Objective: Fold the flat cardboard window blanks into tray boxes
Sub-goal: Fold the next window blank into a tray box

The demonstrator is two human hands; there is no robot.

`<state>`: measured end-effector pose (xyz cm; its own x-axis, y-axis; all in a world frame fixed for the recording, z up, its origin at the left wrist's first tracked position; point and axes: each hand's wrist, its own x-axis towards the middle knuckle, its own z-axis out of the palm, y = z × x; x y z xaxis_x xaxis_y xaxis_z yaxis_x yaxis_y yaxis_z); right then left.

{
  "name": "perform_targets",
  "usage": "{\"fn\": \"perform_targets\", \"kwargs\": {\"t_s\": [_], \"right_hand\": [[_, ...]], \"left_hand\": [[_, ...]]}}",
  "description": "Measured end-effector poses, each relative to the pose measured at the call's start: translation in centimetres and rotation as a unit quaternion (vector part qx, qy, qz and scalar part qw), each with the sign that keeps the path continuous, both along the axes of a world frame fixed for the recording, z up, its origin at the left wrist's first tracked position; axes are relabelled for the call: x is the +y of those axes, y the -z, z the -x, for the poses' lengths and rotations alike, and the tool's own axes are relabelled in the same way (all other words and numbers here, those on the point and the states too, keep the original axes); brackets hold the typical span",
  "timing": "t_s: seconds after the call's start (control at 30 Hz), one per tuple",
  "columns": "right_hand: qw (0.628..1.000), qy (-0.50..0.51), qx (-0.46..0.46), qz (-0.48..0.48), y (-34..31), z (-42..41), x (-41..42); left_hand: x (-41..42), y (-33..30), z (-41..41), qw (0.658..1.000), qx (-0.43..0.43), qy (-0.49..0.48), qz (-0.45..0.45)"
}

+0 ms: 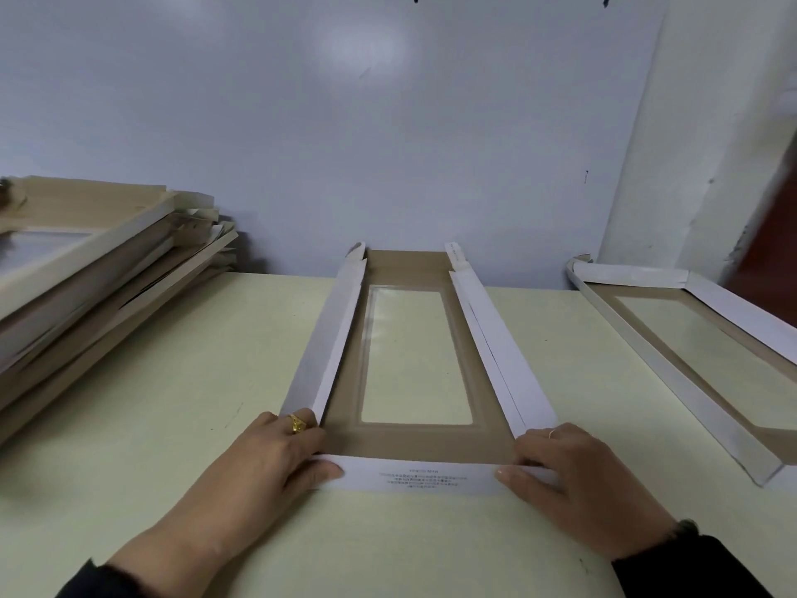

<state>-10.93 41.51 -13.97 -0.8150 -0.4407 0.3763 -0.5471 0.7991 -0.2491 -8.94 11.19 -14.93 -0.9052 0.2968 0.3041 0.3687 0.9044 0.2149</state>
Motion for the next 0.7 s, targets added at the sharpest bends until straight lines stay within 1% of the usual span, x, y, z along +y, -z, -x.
{"fn": "perform_targets", "kwargs": {"t_s": [0.1,0.13,0.17,0.2,0.23,0.3,0.33,0.4,0.5,0.57,0.6,0.63,0.7], "right_hand": [[0.991,-0.042,-0.092,0.089,0.1,-0.3,-0.6],[0.984,-0.055,-0.113,0.125,0.0,-0.3,-0.6],[0.981,-0.056,-0.115,0.144,-0.2,-0.2,-0.4],[0.983,-0.050,-0.108,0.138,-0.1,0.0,0.1],[0.988,-0.040,-0.095,0.112,0.1,0.2,0.6],[0.995,-0.022,-0.083,0.041,0.3,0.6,1.2],[0.997,-0.021,-0.078,0.004,0.4,0.7,1.2],[0.997,-0.034,-0.036,-0.051,0.4,0.6,0.5],[0.995,-0.082,0.038,-0.044,0.6,0.2,-2.5],[0.990,-0.117,0.063,-0.052,0.8,0.0,-4.9],[0.987,-0.131,0.069,-0.059,1.0,-0.1,-5.9],[0.985,-0.144,0.069,-0.061,1.2,-0.2,-6.7],[0.983,-0.162,0.070,-0.051,1.4,0.0,-7.1]], "left_hand": [[-0.7,-0.2,0.2,1.000,0.013,0.015,-0.018],[-1.1,-0.4,0.3,1.000,0.018,0.015,-0.010],[-1.5,-0.5,0.5,1.000,0.013,0.016,-0.001],[-1.8,-0.7,0.6,1.000,0.004,0.007,0.009],[-2.1,-0.7,0.7,1.000,0.009,-0.003,0.014],[-2.2,-0.5,0.7,0.999,0.023,-0.039,0.028],[-2.0,-0.6,0.6,0.997,0.043,-0.048,0.047],[-1.1,-0.9,0.1,0.992,0.106,-0.037,0.062],[2.3,-1.4,-1.3,0.991,0.114,0.047,0.042],[5.5,-0.8,-2.1,0.988,0.111,0.088,0.058],[6.8,-0.3,-2.5,0.985,0.112,0.099,0.086],[7.6,-0.1,-2.8,0.986,0.087,0.102,0.104],[7.8,-0.1,-3.0,0.986,0.059,0.102,0.115]]}}
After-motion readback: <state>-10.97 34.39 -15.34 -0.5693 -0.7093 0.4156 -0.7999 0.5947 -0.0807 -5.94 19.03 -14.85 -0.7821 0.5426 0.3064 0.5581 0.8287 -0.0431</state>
